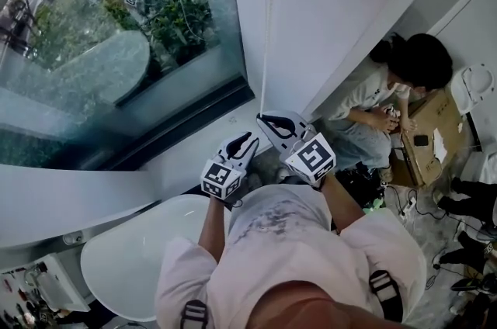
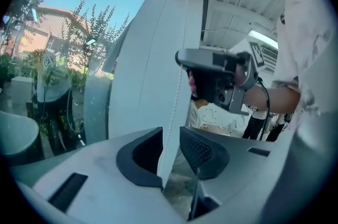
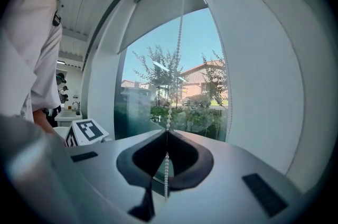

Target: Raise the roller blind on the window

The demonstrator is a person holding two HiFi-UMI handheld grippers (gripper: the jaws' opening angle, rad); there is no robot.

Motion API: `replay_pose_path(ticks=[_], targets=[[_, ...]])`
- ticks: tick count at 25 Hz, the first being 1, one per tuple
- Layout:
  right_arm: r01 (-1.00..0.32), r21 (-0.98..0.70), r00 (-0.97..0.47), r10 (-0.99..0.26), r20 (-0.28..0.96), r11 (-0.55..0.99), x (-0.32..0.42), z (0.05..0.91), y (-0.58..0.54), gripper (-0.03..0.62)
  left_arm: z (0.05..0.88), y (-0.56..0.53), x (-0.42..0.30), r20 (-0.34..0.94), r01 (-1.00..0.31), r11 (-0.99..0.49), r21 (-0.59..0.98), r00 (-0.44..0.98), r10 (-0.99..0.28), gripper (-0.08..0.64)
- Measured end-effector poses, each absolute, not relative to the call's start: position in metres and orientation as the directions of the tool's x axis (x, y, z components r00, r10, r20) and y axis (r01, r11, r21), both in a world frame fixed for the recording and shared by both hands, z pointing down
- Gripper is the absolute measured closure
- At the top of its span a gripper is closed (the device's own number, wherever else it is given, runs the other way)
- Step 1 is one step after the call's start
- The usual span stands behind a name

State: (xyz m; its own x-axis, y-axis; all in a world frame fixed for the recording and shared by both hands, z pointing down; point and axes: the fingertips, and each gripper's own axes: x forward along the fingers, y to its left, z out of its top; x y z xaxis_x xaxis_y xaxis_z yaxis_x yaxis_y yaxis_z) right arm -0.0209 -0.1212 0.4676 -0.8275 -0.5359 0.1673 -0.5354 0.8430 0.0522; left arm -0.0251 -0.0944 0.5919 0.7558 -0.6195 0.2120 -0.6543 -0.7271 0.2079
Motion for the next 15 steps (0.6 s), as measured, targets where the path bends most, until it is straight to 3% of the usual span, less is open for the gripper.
replay_pose_path(ticks=[15], targets=[[-0.554,0.049,-0.816,-0.554,0.167,0.831,-0.014,0.47,-0.124,0.531,0.391,-0.107,-0.031,0.008,-0.629,-0.775,0.054,0.777,-0.63,0.454]])
